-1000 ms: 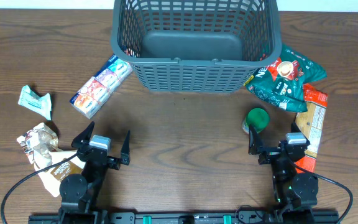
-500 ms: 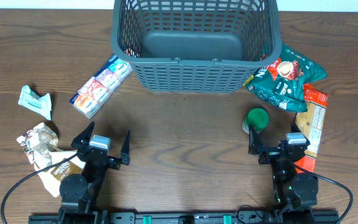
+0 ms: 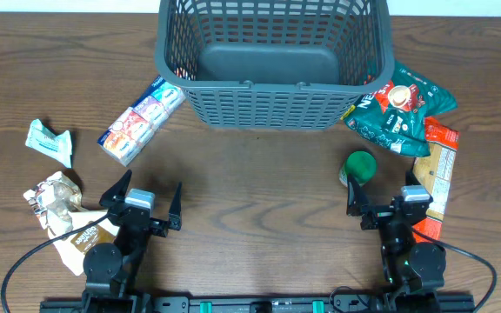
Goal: Pack container
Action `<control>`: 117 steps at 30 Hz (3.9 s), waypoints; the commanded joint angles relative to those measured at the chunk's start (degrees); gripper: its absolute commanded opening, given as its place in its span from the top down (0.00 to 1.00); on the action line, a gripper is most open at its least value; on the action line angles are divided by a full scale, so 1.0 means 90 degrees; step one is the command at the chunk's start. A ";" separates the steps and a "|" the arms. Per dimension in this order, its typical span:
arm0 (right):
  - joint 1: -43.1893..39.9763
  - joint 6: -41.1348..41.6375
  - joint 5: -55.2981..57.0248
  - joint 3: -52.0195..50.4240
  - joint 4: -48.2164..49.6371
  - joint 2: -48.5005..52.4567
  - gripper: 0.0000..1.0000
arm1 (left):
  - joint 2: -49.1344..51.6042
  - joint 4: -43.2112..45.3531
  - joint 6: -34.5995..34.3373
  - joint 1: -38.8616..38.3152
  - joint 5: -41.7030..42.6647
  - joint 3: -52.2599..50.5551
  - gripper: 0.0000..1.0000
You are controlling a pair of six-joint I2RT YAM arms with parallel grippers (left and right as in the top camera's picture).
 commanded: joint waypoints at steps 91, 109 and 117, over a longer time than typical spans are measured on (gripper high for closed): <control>-0.3531 -0.0338 -0.0056 0.4901 -0.2210 1.1247 0.34 | 0.0661 -0.0304 -0.1438 0.0032 -0.0503 0.0083 0.01; -0.3531 0.0049 -0.0663 0.4983 -0.3106 1.0749 0.99 | 0.0661 -0.0306 -0.1438 0.0032 -0.0503 0.0083 0.02; -0.3526 0.0755 -0.0772 0.5136 -0.4150 0.9046 0.99 | 0.0661 -0.0308 -0.1438 0.0032 -0.0500 0.0083 0.02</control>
